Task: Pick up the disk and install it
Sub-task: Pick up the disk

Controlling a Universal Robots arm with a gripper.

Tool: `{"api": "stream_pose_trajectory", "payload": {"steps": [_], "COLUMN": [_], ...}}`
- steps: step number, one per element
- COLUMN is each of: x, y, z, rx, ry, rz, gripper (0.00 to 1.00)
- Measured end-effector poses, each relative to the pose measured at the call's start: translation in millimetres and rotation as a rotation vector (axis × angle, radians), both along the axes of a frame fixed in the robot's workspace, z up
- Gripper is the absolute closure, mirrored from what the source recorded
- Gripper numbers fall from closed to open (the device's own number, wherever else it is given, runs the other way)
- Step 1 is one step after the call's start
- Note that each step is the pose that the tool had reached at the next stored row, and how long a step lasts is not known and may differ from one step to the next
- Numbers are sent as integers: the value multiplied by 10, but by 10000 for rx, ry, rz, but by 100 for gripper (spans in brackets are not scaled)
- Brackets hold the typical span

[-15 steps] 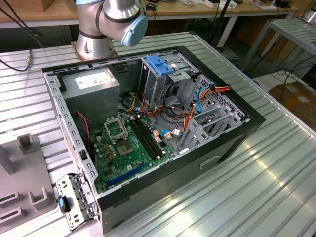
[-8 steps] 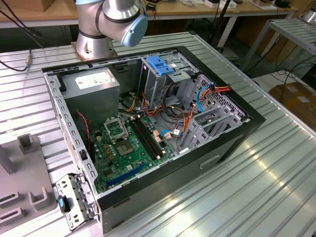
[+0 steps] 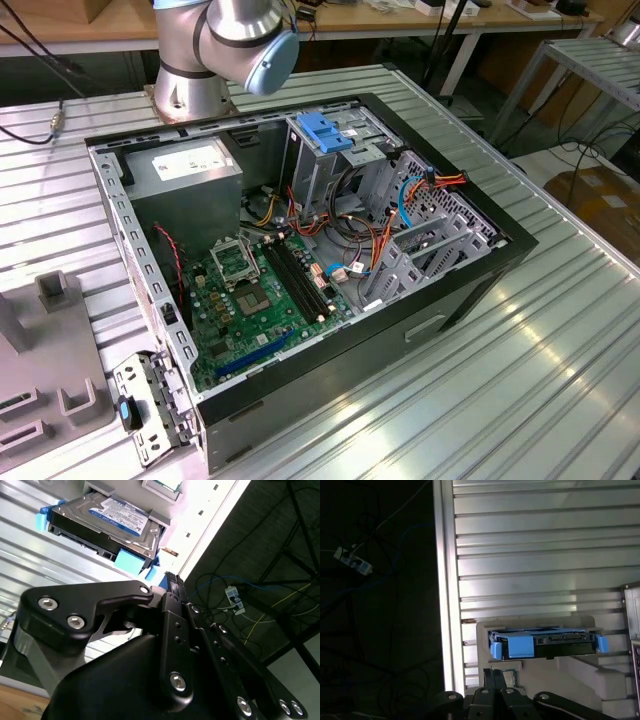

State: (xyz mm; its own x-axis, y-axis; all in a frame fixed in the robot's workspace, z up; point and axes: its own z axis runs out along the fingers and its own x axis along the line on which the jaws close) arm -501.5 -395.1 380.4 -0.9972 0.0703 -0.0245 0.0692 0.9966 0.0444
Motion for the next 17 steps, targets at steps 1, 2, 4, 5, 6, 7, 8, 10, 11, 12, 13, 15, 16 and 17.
{"api": "stream_pose_trajectory", "payload": {"steps": [1, 2, 4, 5, 6, 7, 8, 10, 11, 12, 13, 15, 16, 17], "x": [0, 0, 11, 25, 49, 67, 90, 144, 172, 199, 234, 300, 313, 315], "y": [0, 0, 0, 0, 0, 0, 0, 0, 0, 0, 0, 1, 1, 2], "z": [0, 0, -1, -1, -1, 0, 0, 0, -2, -3, -4, -6, -6, -6], "rx": [0, 0, 0, 1, 1, 0, 0, -2, -1, -1, 0, 0, 0, 0], "ry": [1, 0, -1, -1, 0, 2, 2, 8, 9, 12, 16, 20, 20, 20], "rz": [29, 74, 122, 127, 128, 129, 131, 133, 134, 135, 136, 137, 137, 136], "gripper": [89, 89, 89, 89, 89, 89, 89, 89, 89, 89, 89, 89, 89, 89]}}
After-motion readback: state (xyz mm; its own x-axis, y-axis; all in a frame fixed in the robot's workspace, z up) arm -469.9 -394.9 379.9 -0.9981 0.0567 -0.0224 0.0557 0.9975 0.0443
